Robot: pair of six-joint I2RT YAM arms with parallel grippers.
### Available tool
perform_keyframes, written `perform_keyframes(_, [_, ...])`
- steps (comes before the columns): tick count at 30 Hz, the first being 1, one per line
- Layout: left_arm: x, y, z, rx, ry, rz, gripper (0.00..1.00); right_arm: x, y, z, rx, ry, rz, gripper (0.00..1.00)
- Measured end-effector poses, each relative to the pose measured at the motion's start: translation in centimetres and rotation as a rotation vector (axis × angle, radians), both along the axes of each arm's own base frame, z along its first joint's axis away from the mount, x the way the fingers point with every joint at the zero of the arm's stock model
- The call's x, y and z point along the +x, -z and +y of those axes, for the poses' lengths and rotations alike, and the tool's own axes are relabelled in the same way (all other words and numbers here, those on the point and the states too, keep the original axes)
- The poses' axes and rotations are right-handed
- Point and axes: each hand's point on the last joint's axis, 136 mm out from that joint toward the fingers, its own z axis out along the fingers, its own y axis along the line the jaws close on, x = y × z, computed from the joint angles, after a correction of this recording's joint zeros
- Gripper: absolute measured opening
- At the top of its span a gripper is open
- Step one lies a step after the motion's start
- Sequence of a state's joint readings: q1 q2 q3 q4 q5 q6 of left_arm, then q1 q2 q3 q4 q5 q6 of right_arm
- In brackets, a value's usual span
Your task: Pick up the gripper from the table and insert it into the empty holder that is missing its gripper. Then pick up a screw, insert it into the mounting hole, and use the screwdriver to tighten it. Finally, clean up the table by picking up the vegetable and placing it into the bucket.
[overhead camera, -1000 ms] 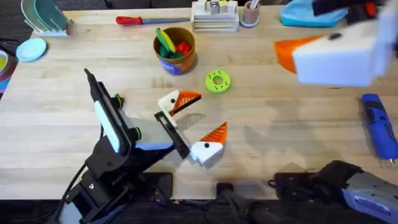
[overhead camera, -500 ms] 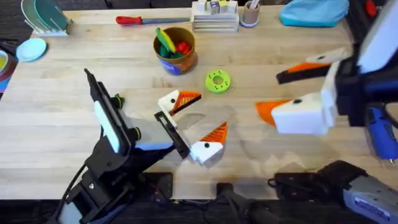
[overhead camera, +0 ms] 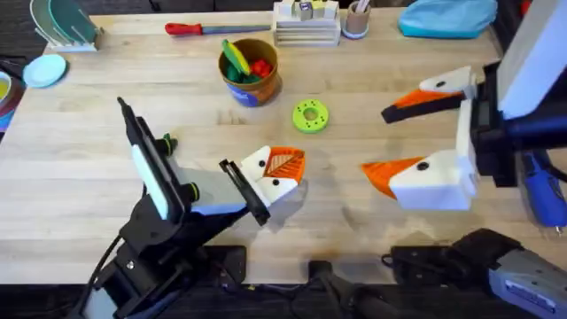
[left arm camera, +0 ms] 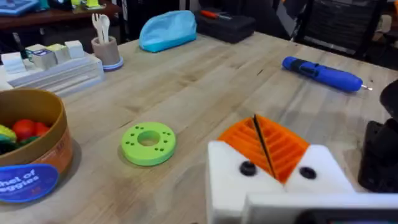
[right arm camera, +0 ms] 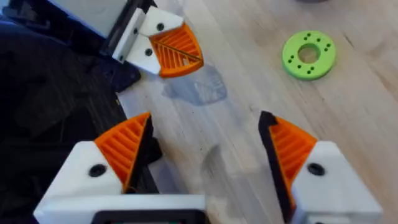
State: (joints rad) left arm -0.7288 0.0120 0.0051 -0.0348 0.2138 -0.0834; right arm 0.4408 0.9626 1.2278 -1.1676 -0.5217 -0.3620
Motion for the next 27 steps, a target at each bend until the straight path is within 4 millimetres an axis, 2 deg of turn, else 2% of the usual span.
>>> perform_keyframes(6, [0.0,0.6,0.0,0.018,0.0,0.02,0.005,1.6,0.8,-0.7,-0.058,0.042,-0.019,0.993])
perform_keyframes(11, [0.0,0.6,0.0,0.017,0.0,0.019,0.005,5.6,2.4,-4.0,-0.156,0.224,-0.015,0.994])
perform_keyframes(13, [0.0,0.6,0.0,0.018,0.0,0.02,0.005,7.3,3.2,-6.6,-0.208,0.335,0.0,0.994])
perform_keyframes(17, [0.0,0.6,0.0,0.017,0.0,0.019,0.005,10.8,5.1,-14.3,-0.329,0.625,0.047,0.994])
perform_keyframes(19, [0.0,0.6,0.0,0.018,0.0,0.02,0.005,11.9,6.1,-18.5,-0.372,0.769,0.083,0.994])
perform_keyframes(23, [0.0,0.6,0.0,0.018,0.0,0.02,0.005,11.5,8.6,-26.0,-0.436,1.0,0.211,0.994])
perform_keyframes(27, [0.0,0.6,0.0,0.018,0.0,0.02,0.005,9.9,10.6,-30.5,-0.456,1.139,0.331,0.994])
